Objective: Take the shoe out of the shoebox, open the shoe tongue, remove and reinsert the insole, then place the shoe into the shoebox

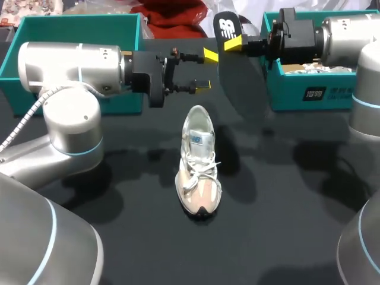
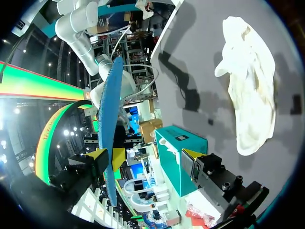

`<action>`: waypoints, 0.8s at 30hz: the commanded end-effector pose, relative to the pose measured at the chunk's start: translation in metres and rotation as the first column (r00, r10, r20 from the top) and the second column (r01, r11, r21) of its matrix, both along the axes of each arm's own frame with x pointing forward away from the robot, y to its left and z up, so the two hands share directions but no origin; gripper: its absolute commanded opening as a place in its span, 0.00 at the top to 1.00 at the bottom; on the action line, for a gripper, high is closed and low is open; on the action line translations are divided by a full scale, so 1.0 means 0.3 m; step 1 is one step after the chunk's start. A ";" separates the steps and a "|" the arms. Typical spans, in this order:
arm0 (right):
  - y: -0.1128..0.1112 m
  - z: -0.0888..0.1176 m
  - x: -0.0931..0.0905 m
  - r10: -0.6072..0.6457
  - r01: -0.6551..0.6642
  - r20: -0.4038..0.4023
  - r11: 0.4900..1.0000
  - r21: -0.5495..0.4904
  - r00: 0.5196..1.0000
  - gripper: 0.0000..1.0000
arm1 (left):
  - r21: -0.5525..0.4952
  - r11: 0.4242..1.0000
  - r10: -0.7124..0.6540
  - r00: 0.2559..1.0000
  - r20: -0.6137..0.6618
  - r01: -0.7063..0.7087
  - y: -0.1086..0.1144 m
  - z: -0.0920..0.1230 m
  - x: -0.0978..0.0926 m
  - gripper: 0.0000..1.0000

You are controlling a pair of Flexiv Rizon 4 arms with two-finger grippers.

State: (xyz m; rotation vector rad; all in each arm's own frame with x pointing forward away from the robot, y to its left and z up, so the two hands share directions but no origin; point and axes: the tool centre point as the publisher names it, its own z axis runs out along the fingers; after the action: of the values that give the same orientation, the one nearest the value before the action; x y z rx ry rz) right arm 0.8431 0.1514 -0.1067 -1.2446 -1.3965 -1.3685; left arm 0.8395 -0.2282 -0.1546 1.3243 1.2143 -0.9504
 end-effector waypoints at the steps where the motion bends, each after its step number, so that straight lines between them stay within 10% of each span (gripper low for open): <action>1: 0.037 -0.050 0.051 0.002 -0.002 -0.005 1.000 0.024 1.000 1.00 | -0.012 1.000 -0.002 1.000 0.010 0.002 0.003 0.008 0.004 0.00; 24: -0.026 -0.101 0.087 -0.106 0.106 -0.040 0.994 0.010 0.994 1.00 | -0.053 0.998 -0.022 0.993 -0.119 0.016 -0.022 0.008 0.034 0.00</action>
State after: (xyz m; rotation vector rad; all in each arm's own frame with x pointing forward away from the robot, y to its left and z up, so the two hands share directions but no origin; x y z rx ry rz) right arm 0.8655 0.1345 -0.1353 -1.3407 -1.3073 -1.4181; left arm 0.8405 -0.2259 -0.1527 1.2409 1.2597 -1.0788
